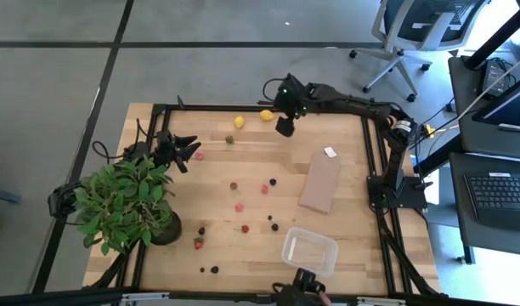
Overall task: Pick and placing Produce into tupperware
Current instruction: Put the cherry into the transparent container
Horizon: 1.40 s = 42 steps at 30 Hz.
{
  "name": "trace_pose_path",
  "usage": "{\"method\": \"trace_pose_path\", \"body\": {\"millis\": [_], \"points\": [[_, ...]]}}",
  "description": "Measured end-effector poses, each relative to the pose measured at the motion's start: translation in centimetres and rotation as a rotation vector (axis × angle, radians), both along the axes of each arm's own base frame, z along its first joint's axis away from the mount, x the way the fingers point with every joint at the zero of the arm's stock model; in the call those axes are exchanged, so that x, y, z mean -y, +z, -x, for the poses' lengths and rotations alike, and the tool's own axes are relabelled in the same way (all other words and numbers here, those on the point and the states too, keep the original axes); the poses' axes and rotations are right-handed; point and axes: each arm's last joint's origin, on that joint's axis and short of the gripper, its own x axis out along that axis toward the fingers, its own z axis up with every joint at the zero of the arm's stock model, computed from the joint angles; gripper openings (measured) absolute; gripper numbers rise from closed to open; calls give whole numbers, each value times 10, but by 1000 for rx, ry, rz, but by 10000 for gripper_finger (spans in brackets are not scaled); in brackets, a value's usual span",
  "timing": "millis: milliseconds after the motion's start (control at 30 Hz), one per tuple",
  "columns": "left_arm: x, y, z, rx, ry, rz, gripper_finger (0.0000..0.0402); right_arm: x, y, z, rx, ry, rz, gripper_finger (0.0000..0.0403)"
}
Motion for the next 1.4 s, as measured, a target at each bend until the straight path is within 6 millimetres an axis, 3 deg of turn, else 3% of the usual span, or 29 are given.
{"method": "trace_pose_path", "body": {"millis": [167, 333, 467, 633, 733, 867, 1233, 1400], "points": [[0, 0, 0, 0, 0, 0, 165, 1, 49, 1, -1, 24, 17, 274], [0, 0, 0, 0, 0, 0, 165, 3, 94, -1, 122, 0, 81, 274], [0, 0, 0, 0, 0, 0, 165, 2, 111, -1, 168, 0, 111, 274], [0, 0, 0, 0, 0, 0, 165, 6, 113, -6, 261, -82, 98, 274], [0, 0, 0, 0, 0, 0, 165, 12, 108, -19, 345, -122, 102, 274], [0, 0, 0, 0, 0, 1, 165, 17, 84, -42, 374, -180, 60, 274], [0, 0, 0, 18, -15, 29, 165, 35, -1, -75, 221, -393, 42, 274], [0, 0, 0, 18, -16, 30, 165, 39, -25, -82, 198, -435, 2, 274]]}}
